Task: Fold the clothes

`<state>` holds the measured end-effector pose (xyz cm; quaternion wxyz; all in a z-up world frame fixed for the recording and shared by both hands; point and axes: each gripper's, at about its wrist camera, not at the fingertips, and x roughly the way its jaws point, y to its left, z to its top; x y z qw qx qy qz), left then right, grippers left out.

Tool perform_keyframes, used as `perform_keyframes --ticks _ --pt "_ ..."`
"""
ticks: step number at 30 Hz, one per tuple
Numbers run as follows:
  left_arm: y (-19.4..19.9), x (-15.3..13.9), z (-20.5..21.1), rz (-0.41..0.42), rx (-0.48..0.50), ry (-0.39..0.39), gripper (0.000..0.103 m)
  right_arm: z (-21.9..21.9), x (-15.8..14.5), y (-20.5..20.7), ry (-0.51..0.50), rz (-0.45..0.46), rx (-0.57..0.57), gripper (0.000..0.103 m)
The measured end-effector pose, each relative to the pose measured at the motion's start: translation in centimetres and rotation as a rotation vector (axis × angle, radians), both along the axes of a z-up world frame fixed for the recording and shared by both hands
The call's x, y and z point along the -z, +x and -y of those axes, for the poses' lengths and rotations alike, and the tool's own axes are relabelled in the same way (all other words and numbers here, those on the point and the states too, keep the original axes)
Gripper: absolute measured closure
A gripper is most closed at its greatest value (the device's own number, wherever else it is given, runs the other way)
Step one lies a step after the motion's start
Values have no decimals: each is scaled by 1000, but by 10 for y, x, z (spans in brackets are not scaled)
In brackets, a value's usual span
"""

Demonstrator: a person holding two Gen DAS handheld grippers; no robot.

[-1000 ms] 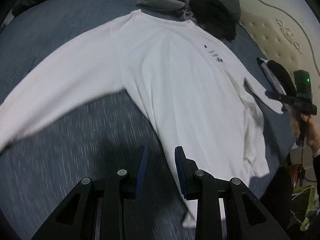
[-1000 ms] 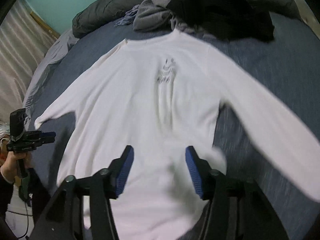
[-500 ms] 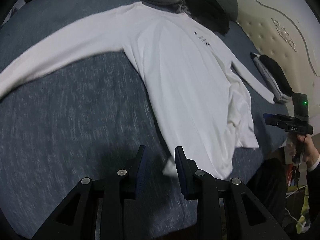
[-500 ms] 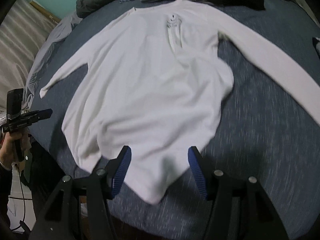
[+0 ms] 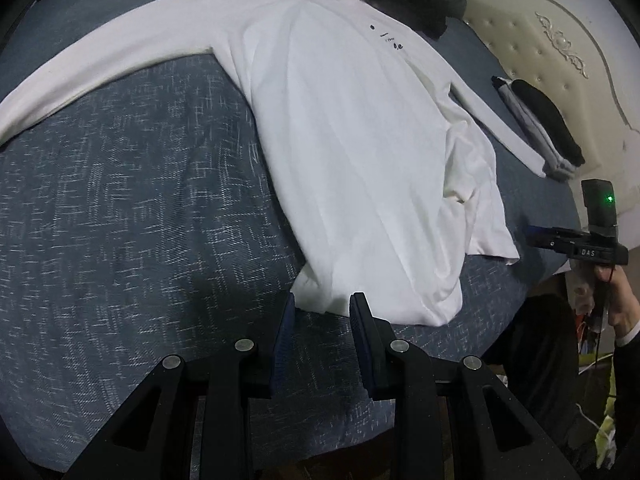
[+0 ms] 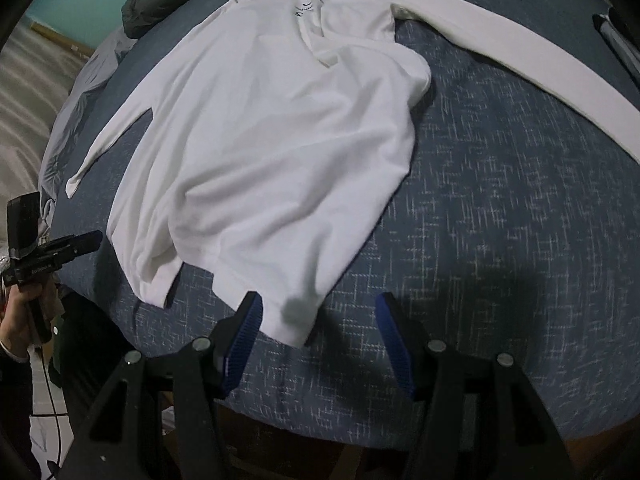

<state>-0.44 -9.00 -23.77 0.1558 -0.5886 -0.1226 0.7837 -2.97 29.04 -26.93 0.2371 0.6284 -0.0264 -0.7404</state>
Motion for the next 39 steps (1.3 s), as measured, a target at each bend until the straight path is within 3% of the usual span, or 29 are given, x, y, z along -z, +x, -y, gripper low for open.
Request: perform_keyframes --ticks 7,10,13,15,18,25,31,37,39 --pt "-7 11 -8 -7 3 -44 73 4 15 1 -5 35 11 43" --pt "-8 15 -9 -2 1 -28 73 8 20 3 -1 43 3 44" --pt "-8 17 -9 -5 9 -26 81 12 22 4 -33 38 -11 65" --pt "-7 17 -9 -8 20 -29 89 17 22 6 -37 27 -38 85" --pt "-5 10 -9 -26 33 -37 93 24 18 9 -34 0 -73 96" --pt "-9 -19 0 -71 21 -20 95 8 -30 5 -60 -122 -81 98" --pt "-20 -37 11 -96 -9 -8 100 -25 -74 -5 -15 -216 -57 98" --pt "-31 -56 22 -121 -38 4 99 -52 -60 -13 49 -195 4 98" --pt "-28 -43 21 -84 -29 -14 99 -60 -53 -12 42 -182 20 98"
